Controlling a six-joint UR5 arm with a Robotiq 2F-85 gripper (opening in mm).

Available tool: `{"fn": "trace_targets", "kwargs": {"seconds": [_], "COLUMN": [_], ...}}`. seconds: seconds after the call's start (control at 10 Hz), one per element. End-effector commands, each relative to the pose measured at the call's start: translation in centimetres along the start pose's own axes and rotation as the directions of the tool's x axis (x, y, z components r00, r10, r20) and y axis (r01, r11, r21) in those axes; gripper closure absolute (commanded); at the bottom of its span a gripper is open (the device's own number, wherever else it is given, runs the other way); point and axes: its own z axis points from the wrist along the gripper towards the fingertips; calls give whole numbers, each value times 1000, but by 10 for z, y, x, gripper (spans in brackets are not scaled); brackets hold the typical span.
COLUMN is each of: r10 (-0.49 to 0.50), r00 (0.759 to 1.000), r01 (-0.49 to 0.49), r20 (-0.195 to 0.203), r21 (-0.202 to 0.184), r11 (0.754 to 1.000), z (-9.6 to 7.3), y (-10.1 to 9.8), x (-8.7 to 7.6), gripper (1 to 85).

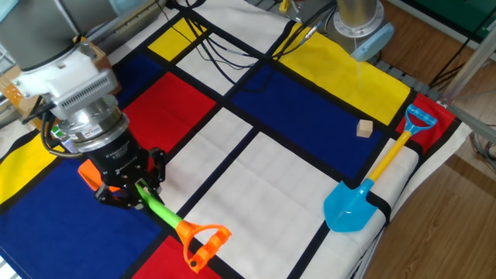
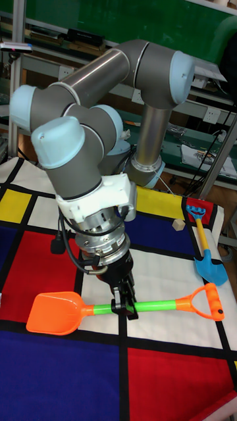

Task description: Use a shovel to scoop up an object

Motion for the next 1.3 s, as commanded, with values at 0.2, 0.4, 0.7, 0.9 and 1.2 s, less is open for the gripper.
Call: {"fn": "trace_targets", "kwargs": {"seconds": [0.2,0.4,0.7,0.9,1.2], "r10": [30,46,29,15,8], "r00": [999,998,998,999,999], "r01": [-27,-43,-27,-15,-7], "r20": [-39,-48,-53,-31,-31], "r21": [55,58,30,19,32], "r11": [998,997,999,1000,999], "z": [-3,-3,-3,-4,-7], "y": [-16,-17,-9,-5,-5], "x": [27,29,30,28,40], "gripper": [847,847,847,847,847]}}
